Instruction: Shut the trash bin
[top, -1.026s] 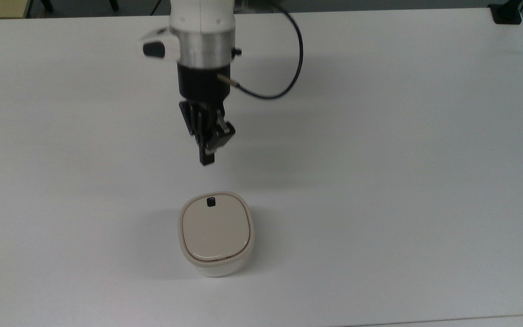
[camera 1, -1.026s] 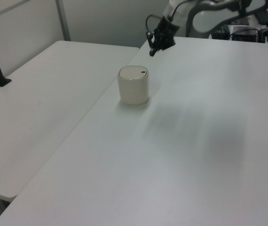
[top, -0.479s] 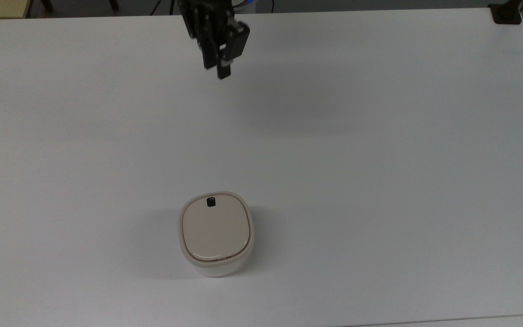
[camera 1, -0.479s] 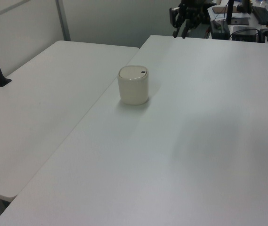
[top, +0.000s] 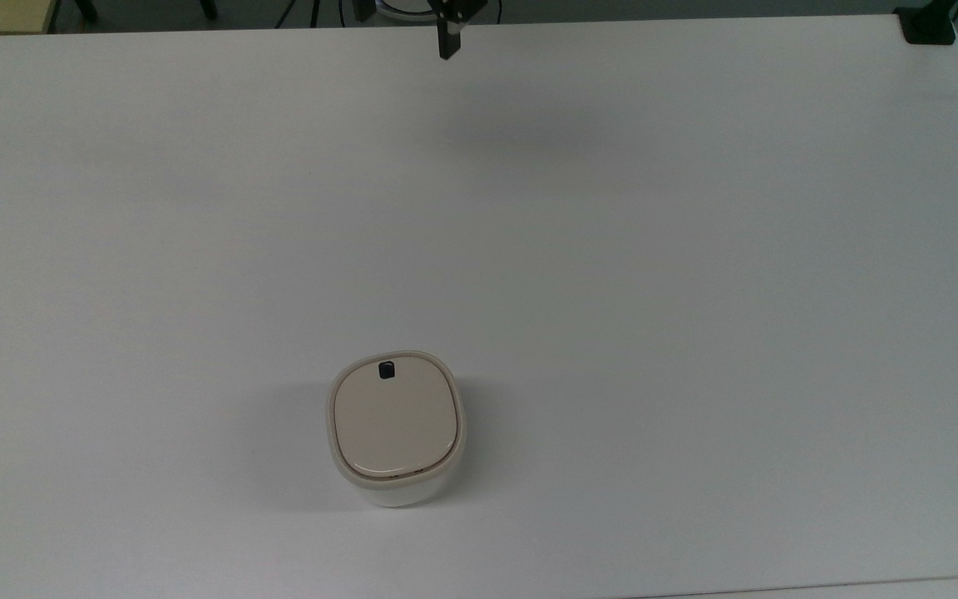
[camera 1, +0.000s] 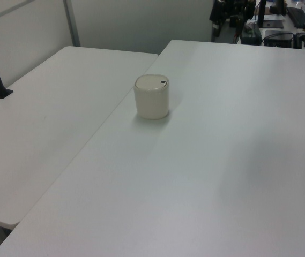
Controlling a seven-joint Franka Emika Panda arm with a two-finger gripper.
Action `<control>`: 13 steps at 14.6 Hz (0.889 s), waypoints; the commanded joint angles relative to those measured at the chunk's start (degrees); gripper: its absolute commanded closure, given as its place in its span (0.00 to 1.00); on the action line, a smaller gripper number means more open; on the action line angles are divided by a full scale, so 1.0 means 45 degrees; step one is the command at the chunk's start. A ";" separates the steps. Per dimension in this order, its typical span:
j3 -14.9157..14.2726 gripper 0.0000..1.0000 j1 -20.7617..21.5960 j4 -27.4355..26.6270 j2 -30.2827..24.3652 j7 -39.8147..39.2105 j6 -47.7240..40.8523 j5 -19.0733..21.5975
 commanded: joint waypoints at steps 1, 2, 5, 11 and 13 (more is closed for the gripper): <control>0.0124 0.00 -0.0586 -0.0389 -0.0421 -0.3565 -0.0644 0.0167; 0.0124 0.00 -0.0607 -0.0370 -0.0383 -0.4658 -0.0722 0.0128; 0.0124 0.00 -0.1035 -0.0138 -0.0227 -0.7201 -0.0742 0.0069; 0.0124 0.00 -0.1076 0.0626 0.0340 -0.7267 -0.1250 -0.0302; 0.0124 0.00 -0.1076 0.0626 0.0321 -0.7247 -0.1270 -0.0302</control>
